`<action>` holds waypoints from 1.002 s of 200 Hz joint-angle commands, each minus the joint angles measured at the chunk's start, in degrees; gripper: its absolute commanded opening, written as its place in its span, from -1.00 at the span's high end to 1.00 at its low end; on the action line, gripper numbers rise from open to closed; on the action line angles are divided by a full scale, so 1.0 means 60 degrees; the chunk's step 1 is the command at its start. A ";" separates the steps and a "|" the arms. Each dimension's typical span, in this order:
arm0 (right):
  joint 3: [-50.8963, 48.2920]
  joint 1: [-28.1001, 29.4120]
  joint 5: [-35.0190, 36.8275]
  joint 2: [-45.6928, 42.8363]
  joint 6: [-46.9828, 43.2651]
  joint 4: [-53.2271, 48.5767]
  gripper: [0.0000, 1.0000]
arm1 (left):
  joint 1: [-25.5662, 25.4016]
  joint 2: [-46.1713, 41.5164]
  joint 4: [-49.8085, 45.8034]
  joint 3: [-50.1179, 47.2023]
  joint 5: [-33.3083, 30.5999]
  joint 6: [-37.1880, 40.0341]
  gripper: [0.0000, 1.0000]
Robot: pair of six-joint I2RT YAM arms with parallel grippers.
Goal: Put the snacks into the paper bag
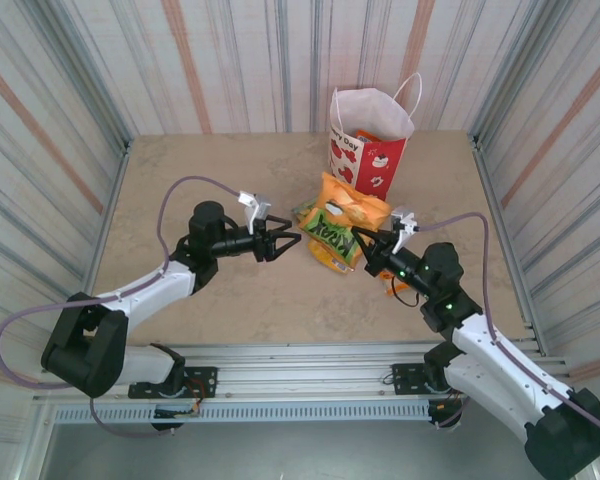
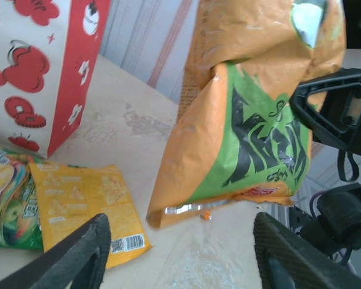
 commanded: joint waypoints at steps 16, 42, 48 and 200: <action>0.0687 -0.0096 0.1068 -0.0216 -0.0699 -0.0604 0.99 | -0.0057 0.0110 -0.1049 0.0770 -0.1207 0.0127 -0.58; 0.1390 -0.0199 0.1334 0.0055 -0.1302 -0.1101 0.99 | -0.0058 0.0322 -0.1718 0.1283 -0.1851 0.0237 -0.69; 0.1601 -0.0241 0.1374 0.0162 -0.1423 -0.1228 0.99 | -0.0050 0.0374 -0.1867 0.1420 -0.1942 0.0294 -0.77; 0.8548 -0.2673 0.0433 0.5543 -0.2806 -0.2539 0.99 | 0.0039 0.4018 -0.5326 0.7389 -0.3815 0.1935 -0.97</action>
